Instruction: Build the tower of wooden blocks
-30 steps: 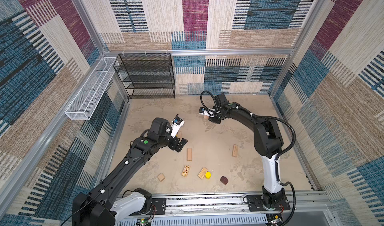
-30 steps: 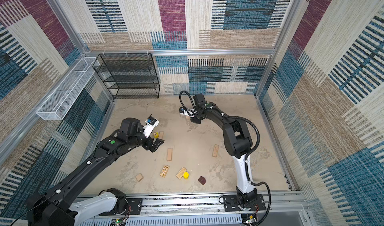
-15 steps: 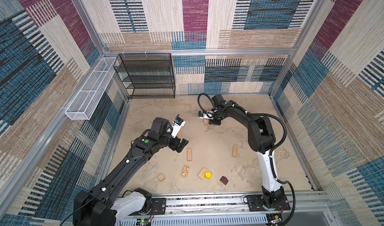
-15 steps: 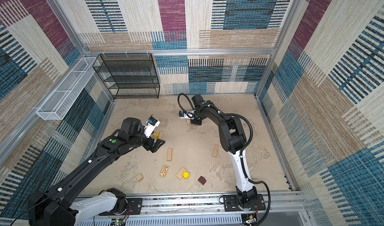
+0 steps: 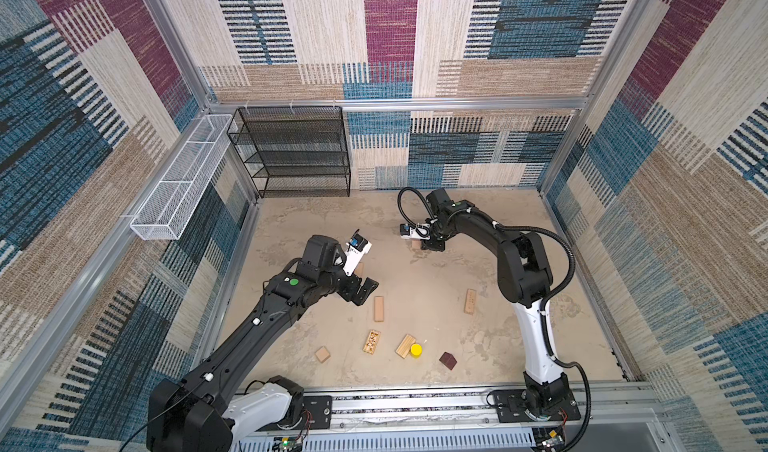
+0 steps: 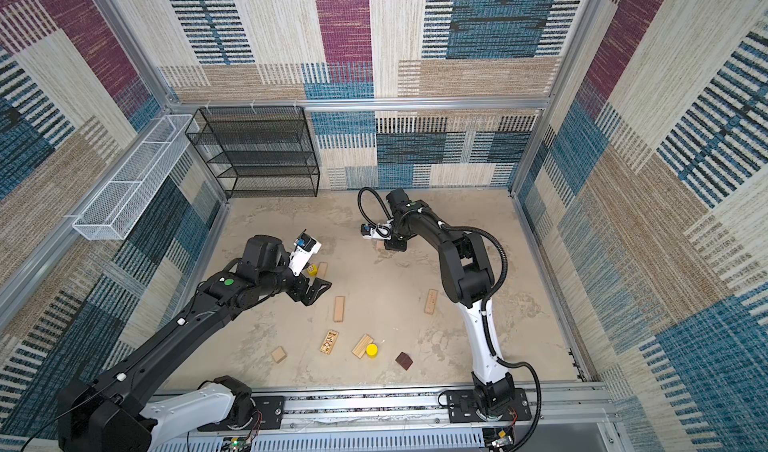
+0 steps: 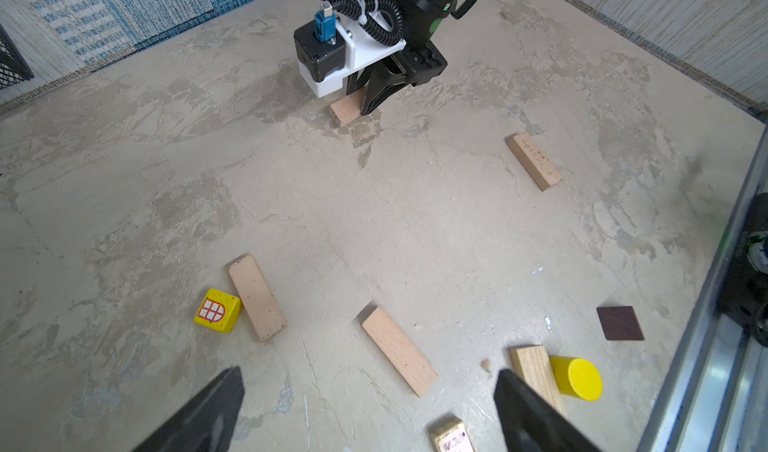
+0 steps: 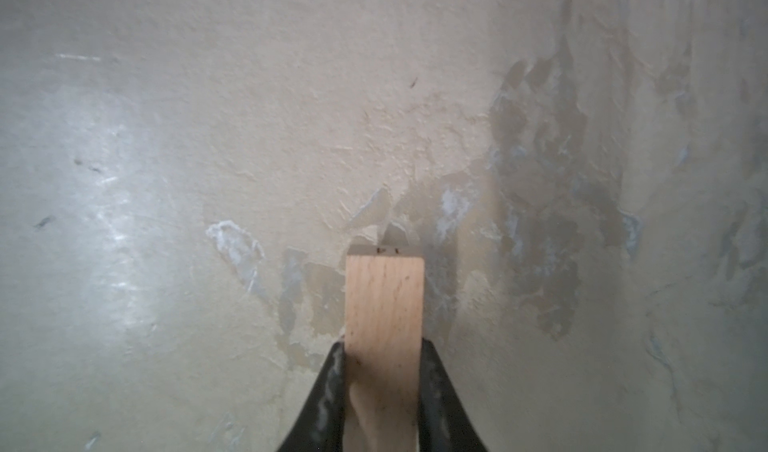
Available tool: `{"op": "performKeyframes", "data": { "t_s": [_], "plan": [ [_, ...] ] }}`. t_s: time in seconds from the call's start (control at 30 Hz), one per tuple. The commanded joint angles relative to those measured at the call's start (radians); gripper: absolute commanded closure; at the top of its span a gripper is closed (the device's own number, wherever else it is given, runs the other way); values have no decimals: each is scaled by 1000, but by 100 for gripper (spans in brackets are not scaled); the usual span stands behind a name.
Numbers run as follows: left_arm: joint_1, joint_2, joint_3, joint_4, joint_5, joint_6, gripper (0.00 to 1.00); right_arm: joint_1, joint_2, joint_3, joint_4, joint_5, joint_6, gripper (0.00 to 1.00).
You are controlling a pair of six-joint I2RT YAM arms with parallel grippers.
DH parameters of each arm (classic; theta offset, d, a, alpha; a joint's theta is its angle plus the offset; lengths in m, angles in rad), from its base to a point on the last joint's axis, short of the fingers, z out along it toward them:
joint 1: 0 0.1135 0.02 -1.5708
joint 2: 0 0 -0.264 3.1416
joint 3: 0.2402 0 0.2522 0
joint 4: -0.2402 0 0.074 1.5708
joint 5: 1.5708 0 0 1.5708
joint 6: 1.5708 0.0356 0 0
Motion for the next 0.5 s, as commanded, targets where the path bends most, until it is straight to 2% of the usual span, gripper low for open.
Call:
{"op": "performKeyframes", "data": {
  "t_s": [0.0, 0.2, 0.47],
  "plan": [
    [1, -2, 10, 17, 30, 10, 1, -1, -5, 5, -23, -33, -36, 96],
    [3, -5, 8, 17, 43, 11, 1, 1, -4, -4, -67, -47, -82, 97],
    [2, -5, 9, 18, 52, 8, 1, 1, 11, -4, -63, -43, -76, 96]
  ]
}}
